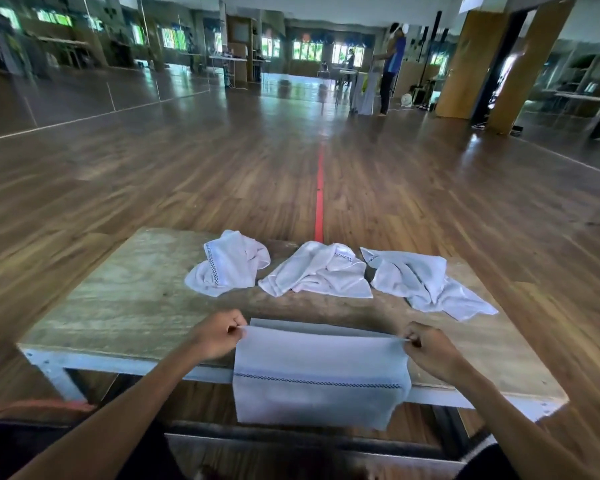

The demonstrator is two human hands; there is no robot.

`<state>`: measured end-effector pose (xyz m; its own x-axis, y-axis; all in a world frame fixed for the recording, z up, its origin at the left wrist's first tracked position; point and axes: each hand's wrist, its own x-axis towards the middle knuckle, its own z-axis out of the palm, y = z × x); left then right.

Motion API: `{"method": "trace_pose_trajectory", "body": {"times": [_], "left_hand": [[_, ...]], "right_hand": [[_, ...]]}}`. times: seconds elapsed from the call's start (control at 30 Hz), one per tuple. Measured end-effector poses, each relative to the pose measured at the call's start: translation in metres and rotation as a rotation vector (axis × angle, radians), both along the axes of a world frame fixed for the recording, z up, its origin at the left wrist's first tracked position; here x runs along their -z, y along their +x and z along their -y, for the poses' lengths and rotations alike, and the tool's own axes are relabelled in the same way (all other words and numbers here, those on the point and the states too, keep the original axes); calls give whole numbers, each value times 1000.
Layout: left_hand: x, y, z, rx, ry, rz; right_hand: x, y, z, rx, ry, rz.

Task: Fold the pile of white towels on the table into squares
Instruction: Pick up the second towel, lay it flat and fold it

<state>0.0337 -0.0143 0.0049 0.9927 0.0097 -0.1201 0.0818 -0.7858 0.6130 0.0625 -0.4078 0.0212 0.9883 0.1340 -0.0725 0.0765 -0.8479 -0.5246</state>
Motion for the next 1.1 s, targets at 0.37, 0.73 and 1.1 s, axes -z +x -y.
{"method": "trace_pose_trajectory", "body": {"times": [0.37,0.73,1.1], "left_hand": [[29,46,12,89,191,129],[30,76,24,115,126,165],[22,86,14,121,-47,64]], "right_hand": [[28,43,-4,57,-83,-100],[31,52,-4,56,-168,-92],[35,53,6,32,-115,-48]]}}
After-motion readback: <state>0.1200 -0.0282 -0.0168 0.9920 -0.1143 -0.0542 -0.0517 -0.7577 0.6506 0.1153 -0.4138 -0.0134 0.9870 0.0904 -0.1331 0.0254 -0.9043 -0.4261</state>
